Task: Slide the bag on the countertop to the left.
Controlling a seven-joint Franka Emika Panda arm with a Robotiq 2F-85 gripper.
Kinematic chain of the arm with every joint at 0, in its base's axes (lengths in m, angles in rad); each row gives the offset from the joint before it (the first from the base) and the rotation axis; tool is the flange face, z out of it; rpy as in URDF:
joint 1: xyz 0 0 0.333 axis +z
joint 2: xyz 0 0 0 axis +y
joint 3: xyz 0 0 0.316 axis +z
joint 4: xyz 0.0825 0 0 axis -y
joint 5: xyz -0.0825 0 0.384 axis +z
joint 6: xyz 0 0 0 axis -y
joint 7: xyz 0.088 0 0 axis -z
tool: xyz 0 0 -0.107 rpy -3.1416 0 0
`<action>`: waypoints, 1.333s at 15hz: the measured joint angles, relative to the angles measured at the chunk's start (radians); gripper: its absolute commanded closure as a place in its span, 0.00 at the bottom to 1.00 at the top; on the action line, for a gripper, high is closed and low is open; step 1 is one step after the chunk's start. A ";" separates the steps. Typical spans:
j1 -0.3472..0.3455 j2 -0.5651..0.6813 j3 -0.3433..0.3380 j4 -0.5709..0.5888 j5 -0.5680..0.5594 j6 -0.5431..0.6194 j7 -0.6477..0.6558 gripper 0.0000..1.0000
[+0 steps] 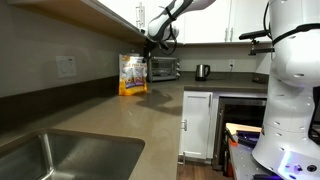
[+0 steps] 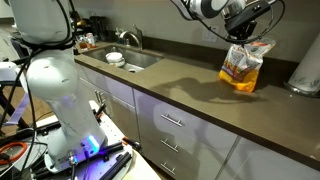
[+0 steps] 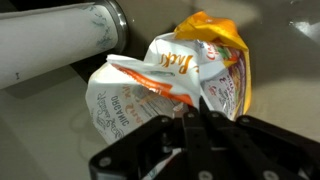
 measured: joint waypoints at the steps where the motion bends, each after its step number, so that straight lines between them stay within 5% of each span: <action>1: -0.008 -0.002 0.009 -0.001 0.000 -0.002 0.001 0.96; 20: 0.049 -0.266 0.109 -0.271 -0.348 -0.085 0.423 0.96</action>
